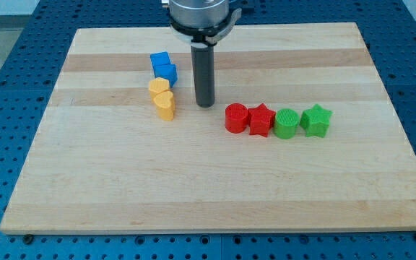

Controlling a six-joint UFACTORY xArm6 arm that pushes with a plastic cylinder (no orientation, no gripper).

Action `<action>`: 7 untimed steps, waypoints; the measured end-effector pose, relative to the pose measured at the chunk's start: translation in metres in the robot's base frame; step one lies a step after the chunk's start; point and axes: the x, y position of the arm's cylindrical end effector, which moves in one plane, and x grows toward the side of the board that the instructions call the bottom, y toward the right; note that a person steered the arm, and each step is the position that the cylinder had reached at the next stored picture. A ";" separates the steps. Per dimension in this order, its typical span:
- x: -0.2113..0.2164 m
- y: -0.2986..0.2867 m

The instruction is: Push the red circle towards the down of the board

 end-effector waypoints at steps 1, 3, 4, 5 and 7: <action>-0.015 0.044; 0.052 0.059; 0.089 0.032; 0.113 0.030; 0.097 -0.007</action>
